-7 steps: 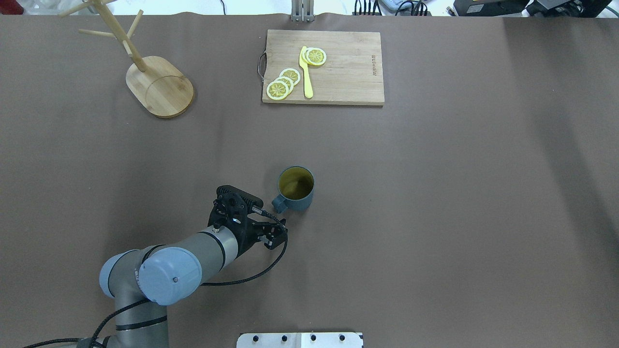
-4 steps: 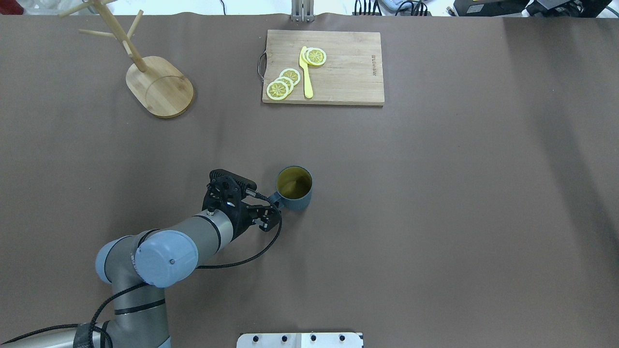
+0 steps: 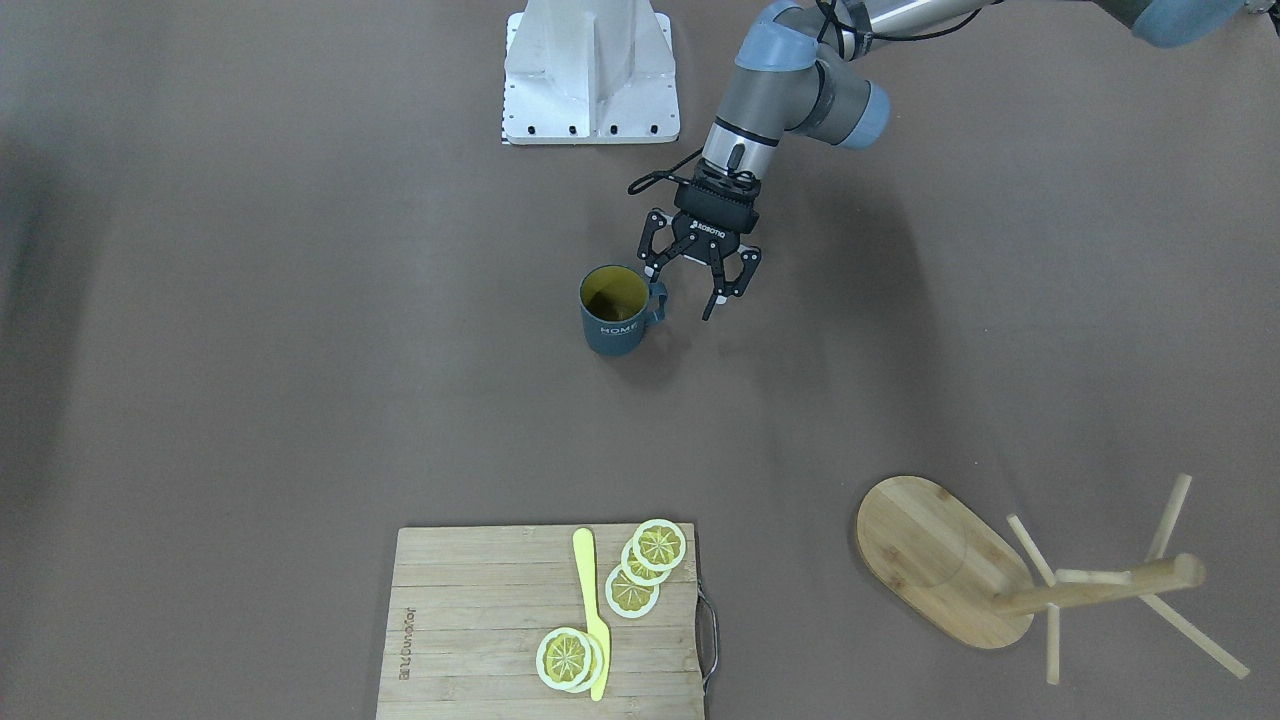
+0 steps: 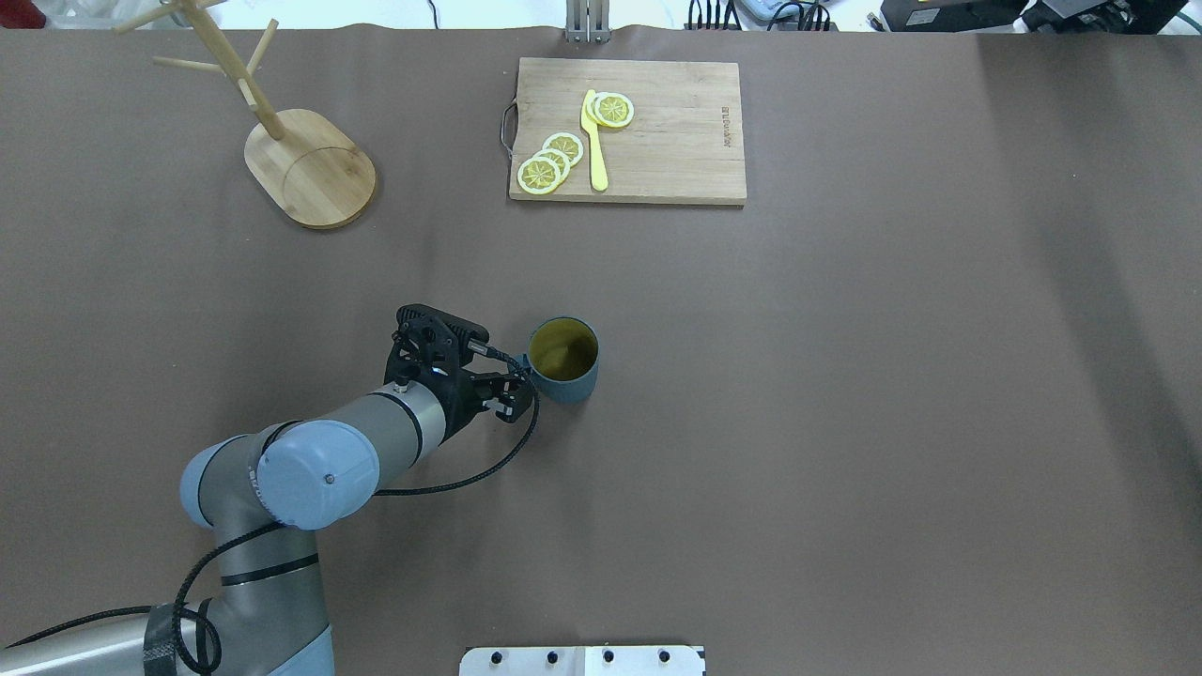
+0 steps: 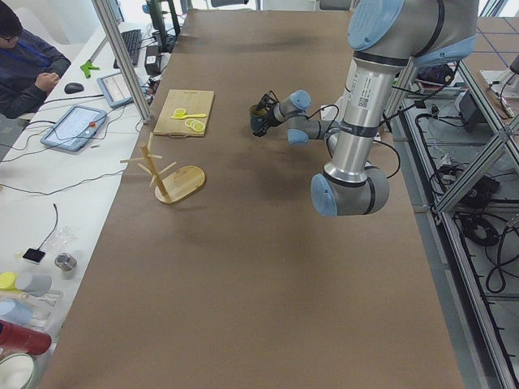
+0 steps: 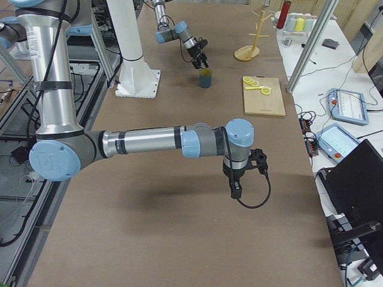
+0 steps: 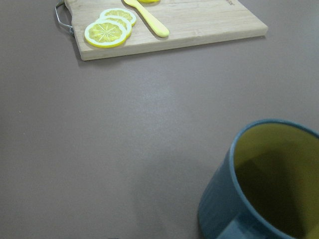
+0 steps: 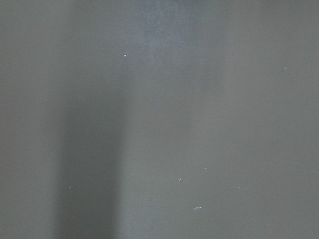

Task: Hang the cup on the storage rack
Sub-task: 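Close the left gripper on the blue mug's handle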

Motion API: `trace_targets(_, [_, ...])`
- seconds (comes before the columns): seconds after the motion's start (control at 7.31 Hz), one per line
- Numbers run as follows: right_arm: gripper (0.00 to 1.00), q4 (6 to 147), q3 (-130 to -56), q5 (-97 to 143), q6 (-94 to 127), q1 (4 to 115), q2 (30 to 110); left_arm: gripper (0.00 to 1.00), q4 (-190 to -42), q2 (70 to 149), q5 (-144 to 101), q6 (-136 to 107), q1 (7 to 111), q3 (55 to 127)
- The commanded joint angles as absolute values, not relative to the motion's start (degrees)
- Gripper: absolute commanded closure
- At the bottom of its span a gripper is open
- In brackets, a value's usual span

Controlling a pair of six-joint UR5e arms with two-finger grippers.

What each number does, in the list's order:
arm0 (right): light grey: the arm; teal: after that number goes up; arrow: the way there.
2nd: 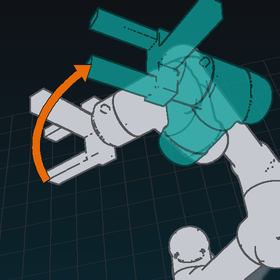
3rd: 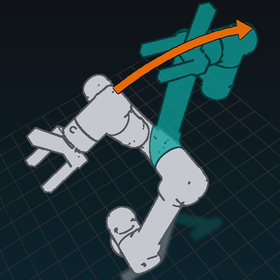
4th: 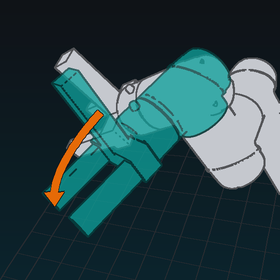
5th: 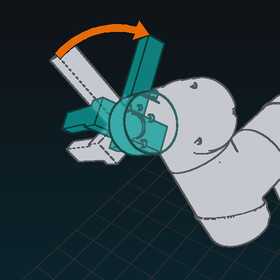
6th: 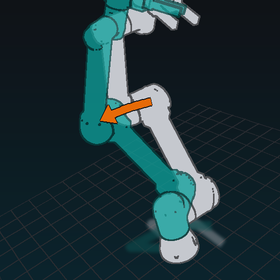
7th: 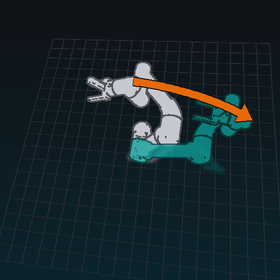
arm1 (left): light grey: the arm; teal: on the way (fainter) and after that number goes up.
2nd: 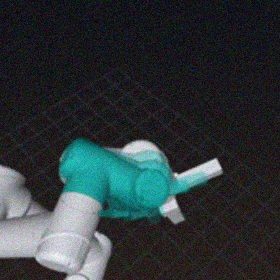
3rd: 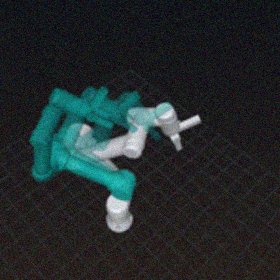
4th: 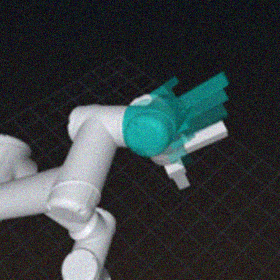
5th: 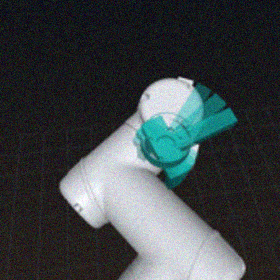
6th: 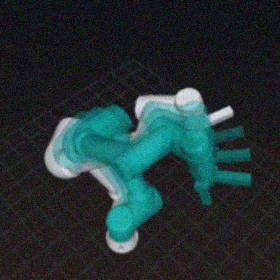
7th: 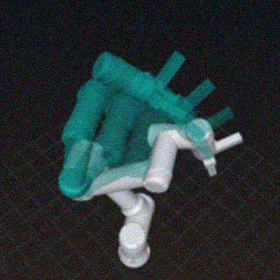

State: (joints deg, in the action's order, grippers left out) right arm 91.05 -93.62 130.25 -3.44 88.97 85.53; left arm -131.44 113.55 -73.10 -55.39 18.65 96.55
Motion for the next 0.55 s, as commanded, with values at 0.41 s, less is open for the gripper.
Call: trace_targets(0.41, [0.0,91.1,-93.8,130.3,-3.3,88.9,85.6,0.59,-132.2,113.9,-75.0,-56.1,19.4,94.6])
